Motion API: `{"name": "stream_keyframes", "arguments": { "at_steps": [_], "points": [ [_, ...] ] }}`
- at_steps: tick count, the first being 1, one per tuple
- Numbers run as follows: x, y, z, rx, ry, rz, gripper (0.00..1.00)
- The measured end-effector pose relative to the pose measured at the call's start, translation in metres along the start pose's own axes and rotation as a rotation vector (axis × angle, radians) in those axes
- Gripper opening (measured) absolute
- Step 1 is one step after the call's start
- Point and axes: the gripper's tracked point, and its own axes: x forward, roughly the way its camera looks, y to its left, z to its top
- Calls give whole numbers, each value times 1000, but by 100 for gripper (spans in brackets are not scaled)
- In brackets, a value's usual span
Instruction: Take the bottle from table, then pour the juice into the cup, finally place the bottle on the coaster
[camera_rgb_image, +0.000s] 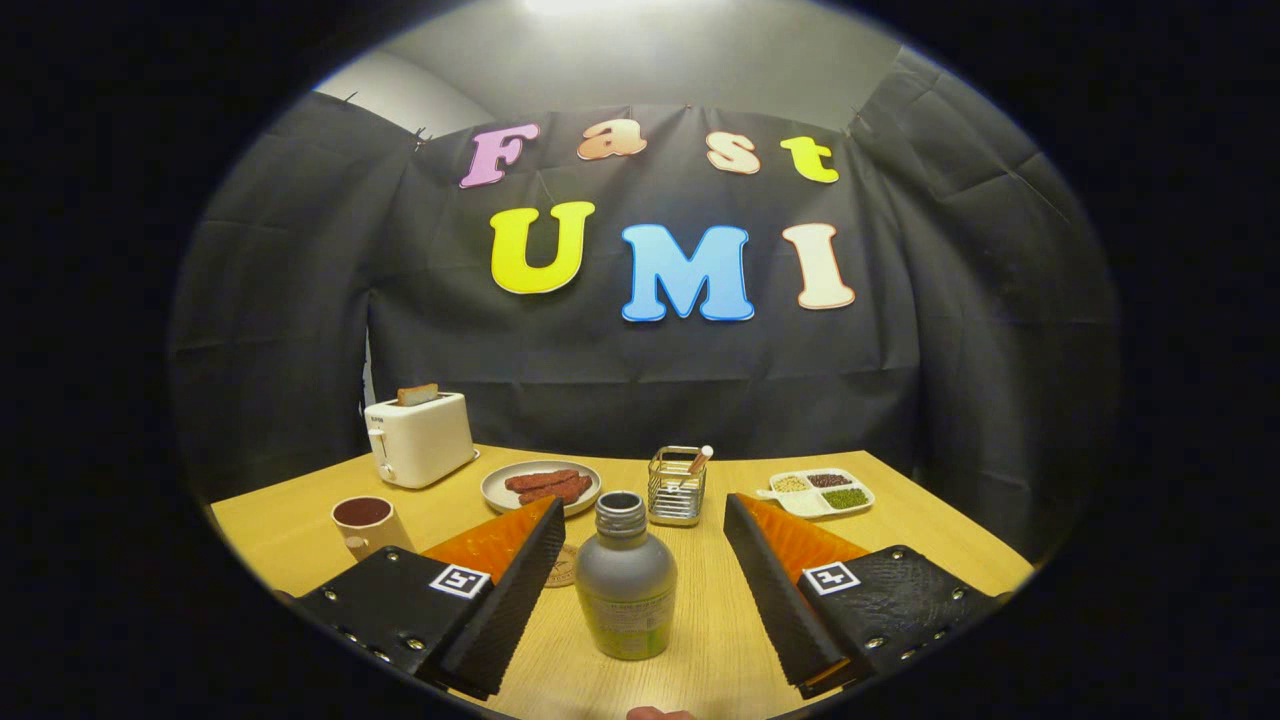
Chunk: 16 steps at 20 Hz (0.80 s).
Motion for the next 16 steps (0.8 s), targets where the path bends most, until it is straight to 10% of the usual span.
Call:
{"name": "stream_keyframes", "arguments": {
  "at_steps": [16],
  "points": [
    [42, 8, -68, 34, 50, -51, 98]
  ]
}}
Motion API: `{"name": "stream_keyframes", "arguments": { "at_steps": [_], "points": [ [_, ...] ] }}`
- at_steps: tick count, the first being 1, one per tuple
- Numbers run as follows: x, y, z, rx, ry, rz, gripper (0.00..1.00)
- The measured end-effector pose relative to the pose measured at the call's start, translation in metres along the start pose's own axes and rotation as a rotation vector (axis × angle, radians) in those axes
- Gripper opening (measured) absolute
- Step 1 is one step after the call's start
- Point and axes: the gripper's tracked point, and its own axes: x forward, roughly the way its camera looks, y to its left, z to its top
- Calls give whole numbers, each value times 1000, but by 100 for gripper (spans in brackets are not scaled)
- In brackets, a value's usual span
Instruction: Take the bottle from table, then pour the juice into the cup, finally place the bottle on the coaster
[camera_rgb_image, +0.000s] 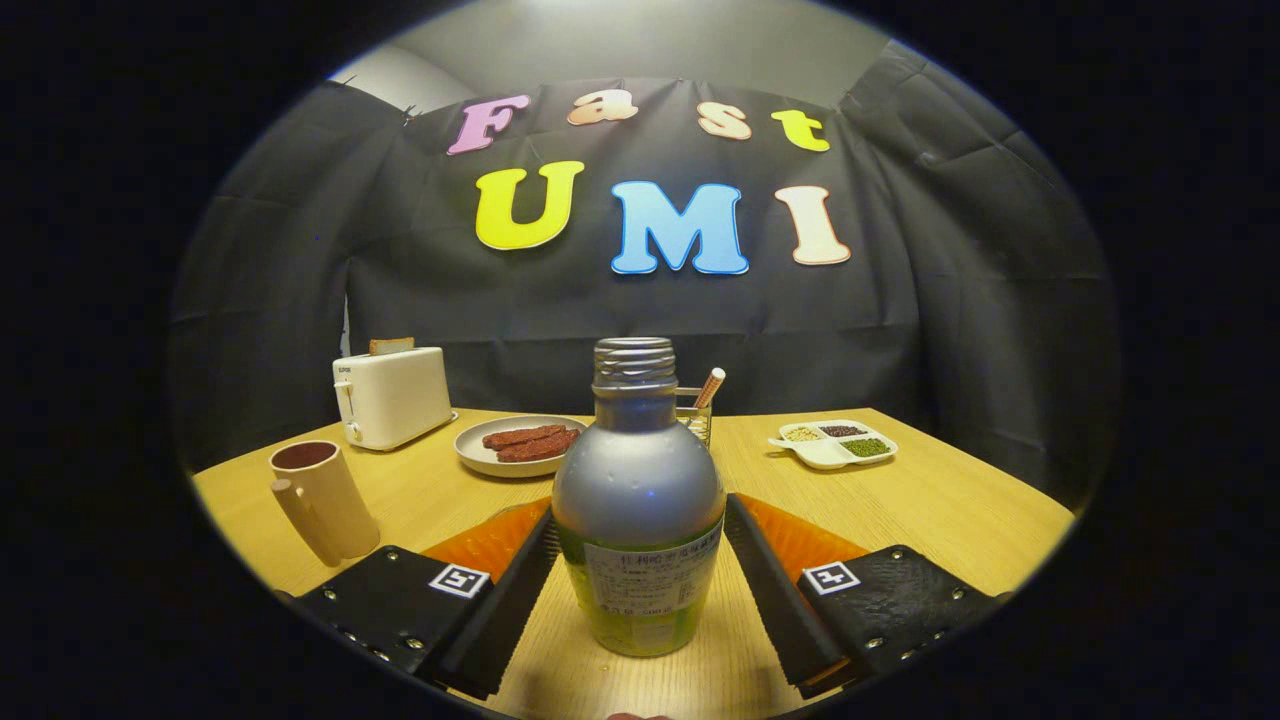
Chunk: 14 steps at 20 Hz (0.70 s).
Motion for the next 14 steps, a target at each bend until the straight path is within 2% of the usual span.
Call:
{"name": "stream_keyframes", "arguments": {
  "at_steps": [1, 3, 4, 6, 9, 14],
  "points": [
    [1, 1, 1, 6, 8, -2, 98],
    [1, 5, 2, 0, 16, 0, 84],
    [2, 6, 1, -7, 24, 1, 82],
    [4, 8, 0, -19, 77, 0, 80],
    [1, 7, 6, -95, 143, -46, 78],
    [-1, 34, 42, -291, 127, -4, 78]
  ]
}}
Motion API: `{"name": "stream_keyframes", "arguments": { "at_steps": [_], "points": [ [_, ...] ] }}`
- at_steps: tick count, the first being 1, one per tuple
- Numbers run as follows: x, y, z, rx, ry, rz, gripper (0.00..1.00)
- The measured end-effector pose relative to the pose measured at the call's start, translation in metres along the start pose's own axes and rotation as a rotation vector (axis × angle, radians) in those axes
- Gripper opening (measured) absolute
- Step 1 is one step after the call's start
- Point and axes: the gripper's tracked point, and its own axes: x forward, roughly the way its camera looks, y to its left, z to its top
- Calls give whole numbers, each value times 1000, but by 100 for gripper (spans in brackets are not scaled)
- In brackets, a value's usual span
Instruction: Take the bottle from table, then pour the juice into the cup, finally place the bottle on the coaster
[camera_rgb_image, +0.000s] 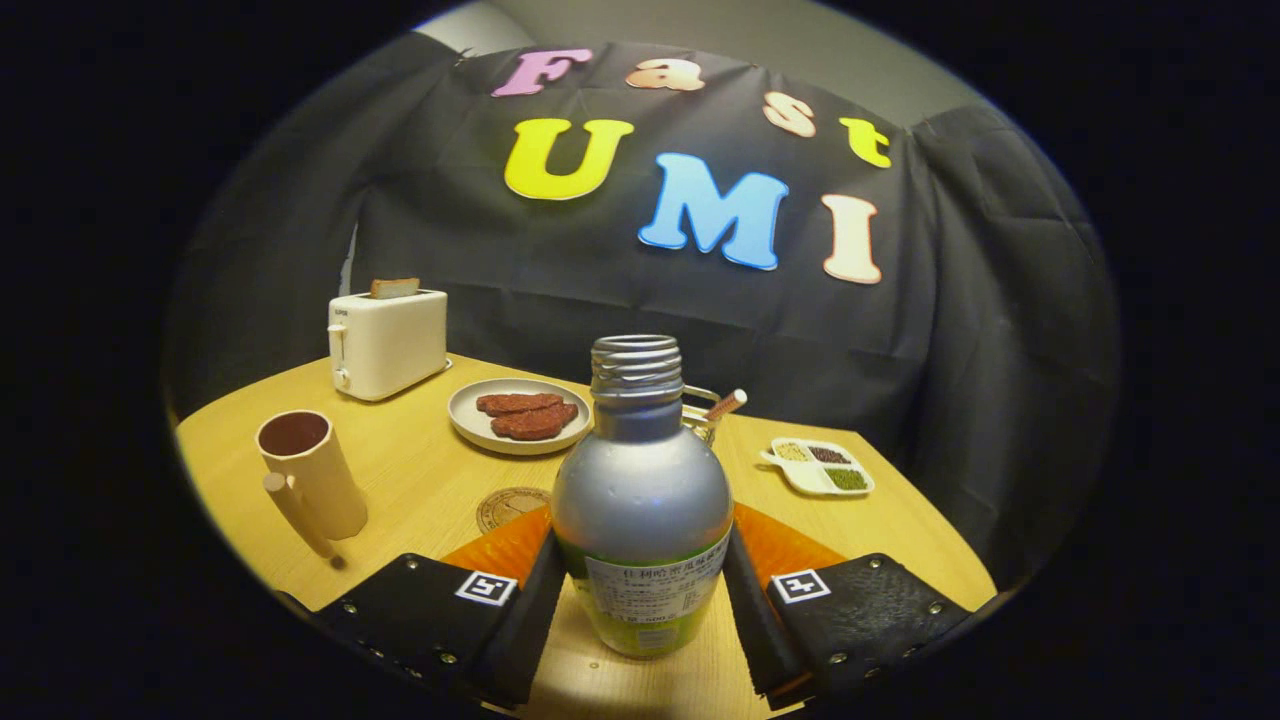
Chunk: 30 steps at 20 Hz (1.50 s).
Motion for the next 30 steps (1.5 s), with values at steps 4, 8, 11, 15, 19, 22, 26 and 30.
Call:
{"name": "stream_keyframes", "arguments": {
  "at_steps": [4, 8, 11, 15, 19, 22, 26, 30],
  "points": [
    [-3, 16, 31, -147, -18, 18, 78],
    [0, 33, 48, -263, -18, 41, 78],
    [5, 40, 51, -345, -11, 45, 78],
    [7, 50, 53, -409, 12, 60, 78],
    [4, 58, 56, -527, 21, 66, 78],
    [1, 64, 53, -638, 40, 70, 78],
    [6, 68, 50, -737, 43, 66, 78],
    [13, 74, 52, -840, 38, 68, 78]
  ]
}}
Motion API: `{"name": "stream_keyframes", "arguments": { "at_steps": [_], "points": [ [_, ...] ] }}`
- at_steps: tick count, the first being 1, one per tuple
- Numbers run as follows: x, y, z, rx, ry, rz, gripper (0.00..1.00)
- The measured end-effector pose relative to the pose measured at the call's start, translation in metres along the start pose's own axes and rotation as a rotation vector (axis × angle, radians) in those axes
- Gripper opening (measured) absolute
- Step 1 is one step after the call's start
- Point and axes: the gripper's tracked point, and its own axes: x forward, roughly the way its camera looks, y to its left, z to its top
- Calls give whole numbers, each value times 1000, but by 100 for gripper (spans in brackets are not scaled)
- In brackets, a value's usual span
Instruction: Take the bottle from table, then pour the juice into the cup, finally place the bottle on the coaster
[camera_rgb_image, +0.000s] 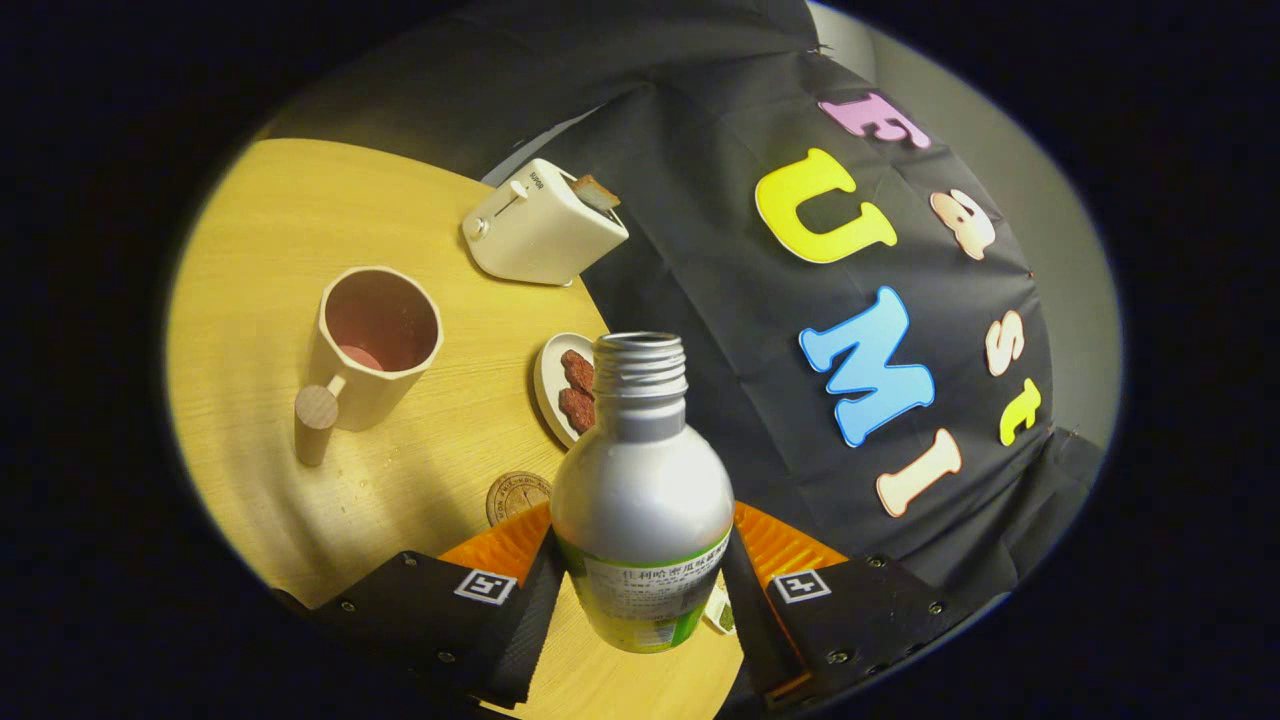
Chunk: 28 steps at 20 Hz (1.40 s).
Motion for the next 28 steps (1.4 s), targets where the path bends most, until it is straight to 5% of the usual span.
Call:
{"name": "stream_keyframes", "arguments": {
  "at_steps": [28],
  "points": [
    [35, 11, 45, -518, -59, 25, 78]
  ]
}}
